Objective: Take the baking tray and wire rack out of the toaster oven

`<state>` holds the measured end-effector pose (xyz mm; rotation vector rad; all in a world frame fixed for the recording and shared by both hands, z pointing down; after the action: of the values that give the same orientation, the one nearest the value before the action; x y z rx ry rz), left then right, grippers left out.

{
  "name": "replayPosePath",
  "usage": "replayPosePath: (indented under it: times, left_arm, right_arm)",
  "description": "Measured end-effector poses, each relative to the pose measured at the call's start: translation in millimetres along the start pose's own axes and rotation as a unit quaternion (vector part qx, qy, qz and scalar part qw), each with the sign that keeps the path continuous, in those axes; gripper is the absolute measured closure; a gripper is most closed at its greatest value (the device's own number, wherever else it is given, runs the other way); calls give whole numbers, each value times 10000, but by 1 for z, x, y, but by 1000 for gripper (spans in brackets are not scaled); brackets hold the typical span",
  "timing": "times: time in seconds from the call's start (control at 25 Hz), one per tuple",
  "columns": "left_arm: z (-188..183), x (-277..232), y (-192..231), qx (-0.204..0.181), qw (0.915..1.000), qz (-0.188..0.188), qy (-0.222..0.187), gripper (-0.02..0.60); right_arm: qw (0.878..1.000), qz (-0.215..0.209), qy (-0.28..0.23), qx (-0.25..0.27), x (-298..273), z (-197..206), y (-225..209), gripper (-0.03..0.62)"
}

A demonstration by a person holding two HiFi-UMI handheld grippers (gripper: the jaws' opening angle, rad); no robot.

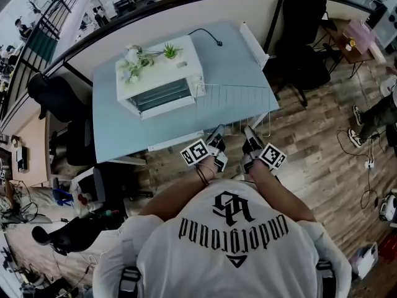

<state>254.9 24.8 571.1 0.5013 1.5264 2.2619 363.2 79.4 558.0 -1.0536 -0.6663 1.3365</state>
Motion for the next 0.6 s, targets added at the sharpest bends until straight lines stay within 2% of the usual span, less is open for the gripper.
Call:
replayPosePath:
  times: [0.24, 0.48, 0.6]
  left_arm:
    - [41, -54, -7, 20, 9998, 51, 190, 583]
    - [65, -78, -8, 19, 9991, 2, 428, 583]
    - [72, -88, -3, 60, 9987, -53, 497, 583]
  right_arm:
    - [9997, -40, -216, 71, 22, -55, -32, 582]
    - [9988, 225, -352, -263, 39, -72, -58, 582]
    - [9989, 167, -409, -184, 39, -81, -65, 582]
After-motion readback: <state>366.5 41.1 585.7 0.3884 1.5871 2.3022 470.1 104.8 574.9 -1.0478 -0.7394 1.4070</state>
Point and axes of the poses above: the fingertips, and each gripper's own axes: x backward along the fingers, y to its left, z out of its underside, the point moved 1 cm from there along x, backward along the fingers, and after that the axes turned 7 degrees about z, right-handed, at the moved point
